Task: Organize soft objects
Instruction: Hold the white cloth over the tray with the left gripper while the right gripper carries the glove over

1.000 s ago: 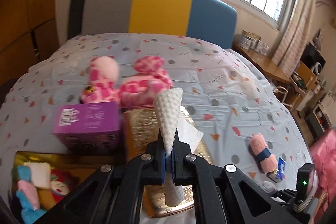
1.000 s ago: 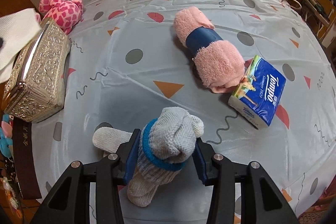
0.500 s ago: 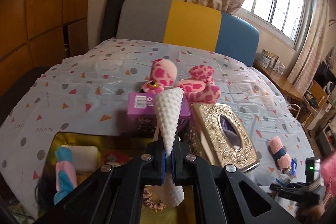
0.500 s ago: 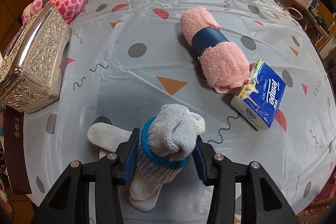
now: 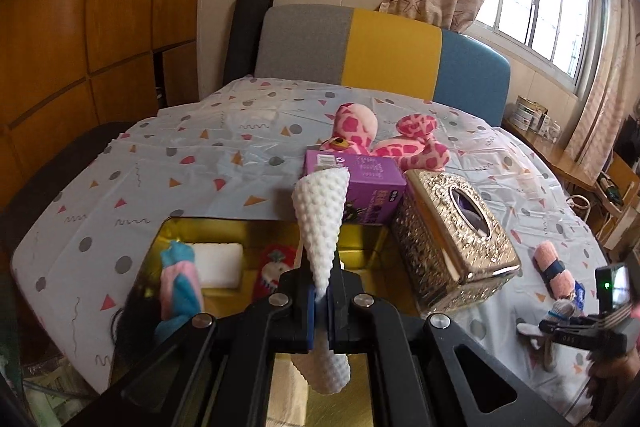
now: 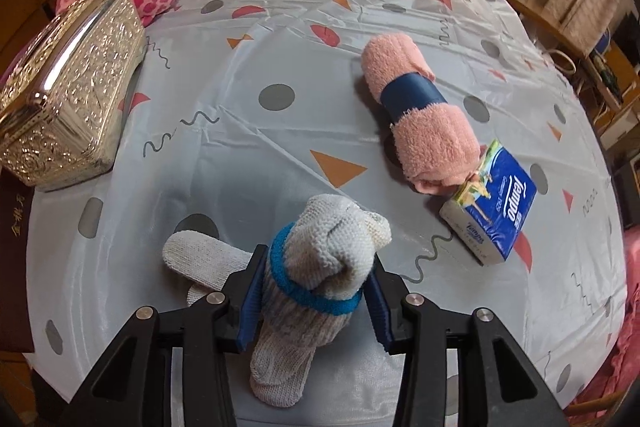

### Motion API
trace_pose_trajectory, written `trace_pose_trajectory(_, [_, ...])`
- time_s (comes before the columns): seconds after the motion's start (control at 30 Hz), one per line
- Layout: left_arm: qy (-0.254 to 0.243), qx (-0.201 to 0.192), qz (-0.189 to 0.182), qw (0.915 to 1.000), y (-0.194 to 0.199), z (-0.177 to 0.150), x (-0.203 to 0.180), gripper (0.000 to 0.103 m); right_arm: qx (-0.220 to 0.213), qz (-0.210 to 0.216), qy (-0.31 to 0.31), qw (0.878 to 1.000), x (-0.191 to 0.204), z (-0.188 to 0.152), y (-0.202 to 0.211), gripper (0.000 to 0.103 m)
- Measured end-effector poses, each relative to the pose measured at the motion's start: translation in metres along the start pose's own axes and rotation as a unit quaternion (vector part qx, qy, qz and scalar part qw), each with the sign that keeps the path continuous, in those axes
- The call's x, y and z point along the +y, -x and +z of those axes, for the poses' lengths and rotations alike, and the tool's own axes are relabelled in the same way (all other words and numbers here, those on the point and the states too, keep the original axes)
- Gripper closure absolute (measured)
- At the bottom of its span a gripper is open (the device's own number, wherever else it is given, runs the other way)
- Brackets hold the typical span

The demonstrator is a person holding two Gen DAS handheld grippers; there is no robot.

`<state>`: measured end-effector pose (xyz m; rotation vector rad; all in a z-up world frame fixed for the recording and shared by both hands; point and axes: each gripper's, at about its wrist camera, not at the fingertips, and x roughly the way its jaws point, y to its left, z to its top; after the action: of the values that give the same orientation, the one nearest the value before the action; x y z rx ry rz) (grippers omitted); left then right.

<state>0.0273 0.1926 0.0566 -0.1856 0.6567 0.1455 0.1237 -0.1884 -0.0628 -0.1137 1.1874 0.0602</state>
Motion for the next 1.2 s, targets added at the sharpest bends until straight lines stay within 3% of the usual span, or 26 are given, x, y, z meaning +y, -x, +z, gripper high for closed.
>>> trace_pose_trajectory(0.37, [0.013,0.007,0.016,0.9998,0.015,-0.030,0.023,0.099,-0.022,-0.038,0.042,0.998,0.011,-0.004,0.004,0.059])
trace_pose_trajectory(0.77, [0.038,0.021,0.035,0.9985,0.020,-0.050,0.057,0.099,-0.013,-0.012,-0.007,1.000,-0.003,0.005,0.002,0.062])
trace_pose_trajectory(0.97, [0.033,0.029,0.034,0.9985,0.021,-0.058,0.057,0.099,-0.040,-0.005,-0.053,0.998,-0.012,0.035,0.010,0.063])
trace_pose_trajectory(1.2, [0.023,0.027,0.029,0.9989,0.027,-0.062,0.050,0.099,-0.097,-0.035,-0.045,0.994,0.014,0.102,0.031,0.063])
